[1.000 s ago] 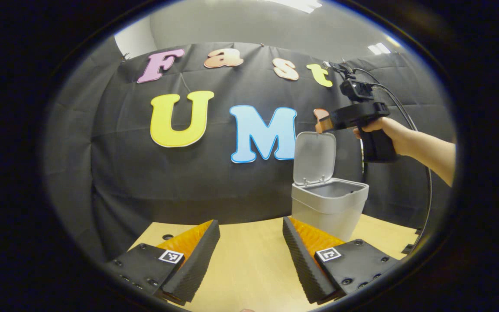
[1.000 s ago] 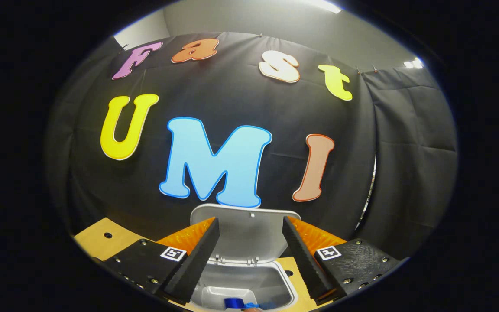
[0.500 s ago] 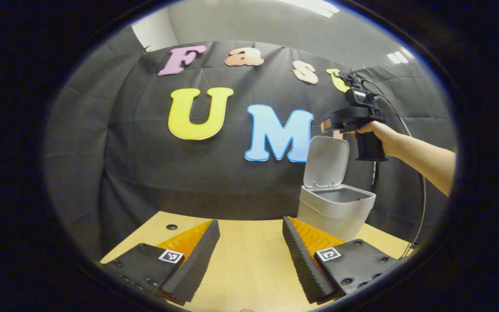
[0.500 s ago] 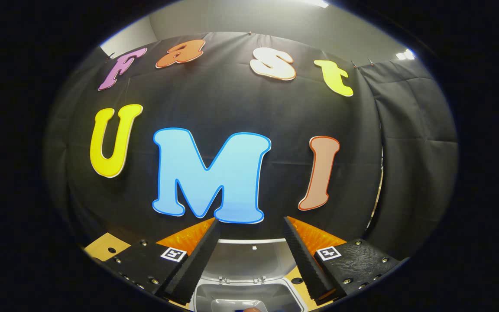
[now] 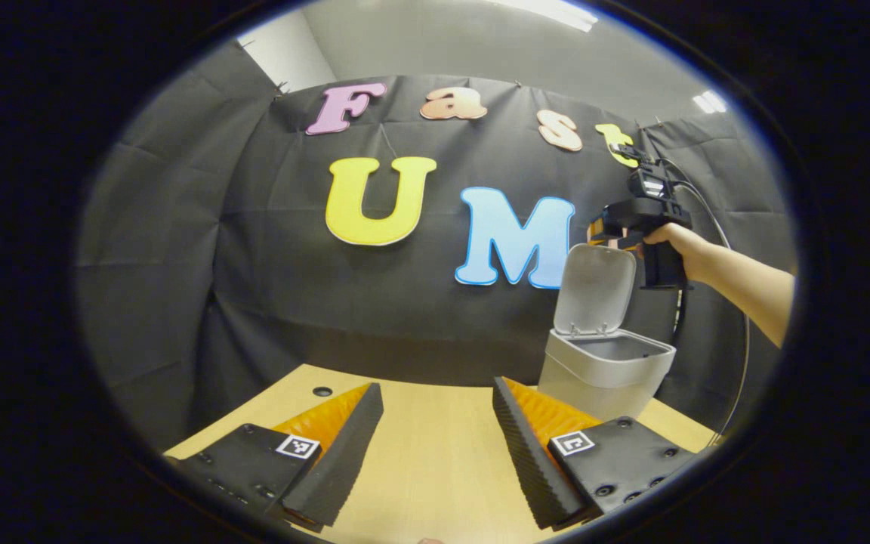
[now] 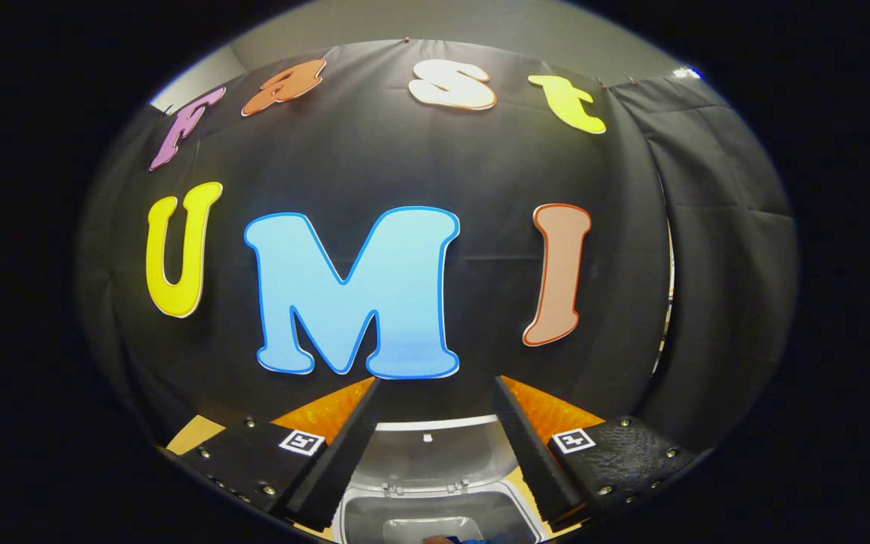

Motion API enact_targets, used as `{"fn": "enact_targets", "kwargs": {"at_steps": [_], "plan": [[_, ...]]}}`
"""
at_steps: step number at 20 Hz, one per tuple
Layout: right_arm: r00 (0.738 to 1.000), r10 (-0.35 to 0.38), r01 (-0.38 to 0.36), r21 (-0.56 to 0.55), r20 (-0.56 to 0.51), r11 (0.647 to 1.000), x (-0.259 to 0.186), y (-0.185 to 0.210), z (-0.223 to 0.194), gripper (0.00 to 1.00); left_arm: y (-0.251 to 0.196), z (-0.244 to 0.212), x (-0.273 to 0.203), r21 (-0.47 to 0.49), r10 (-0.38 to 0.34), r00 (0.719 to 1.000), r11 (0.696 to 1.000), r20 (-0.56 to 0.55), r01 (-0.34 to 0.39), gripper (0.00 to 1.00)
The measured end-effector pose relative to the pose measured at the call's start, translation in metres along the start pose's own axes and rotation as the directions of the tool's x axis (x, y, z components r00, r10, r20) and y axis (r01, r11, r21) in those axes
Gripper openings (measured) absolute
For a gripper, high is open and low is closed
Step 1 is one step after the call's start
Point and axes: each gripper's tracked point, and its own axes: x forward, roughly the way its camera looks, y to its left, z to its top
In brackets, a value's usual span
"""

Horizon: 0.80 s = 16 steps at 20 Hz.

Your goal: Press the lid of the desktop garbage bin to open it, pick up the crumpled paper on the desktop and throw it into the bin, then pick up the pop can on the desktop and drop it into the bin, and finally close the garbage bin lid.

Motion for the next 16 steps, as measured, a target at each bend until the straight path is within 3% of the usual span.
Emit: {"fn": "enact_targets", "kwargs": {"at_steps": [4,9,16], "plan": [[1.000,0.014,-0.014,0.022,0.020,1.000,-0.014,-0.002,-0.005,0.94,-0.009,-0.003,-0.003,0.040,0.003,1.000,0.999,-0.002,-0.003,0.95],[0.999,0.030,-0.030,0.012,0.036,0.999,-0.042,-0.004,-0.017,0.94,-0.022,-0.007,-0.006,0.007,-0.010,1.000,1.000,-0.012,0.010,0.96],[0.998,0.062,-0.062,0.007,-0.027,0.998,-0.072,-0.004,-0.052,0.94,-0.031,0.001,-0.015,0.019,-0.019,1.000,1.000,0.010,0.019,0.95]]}}
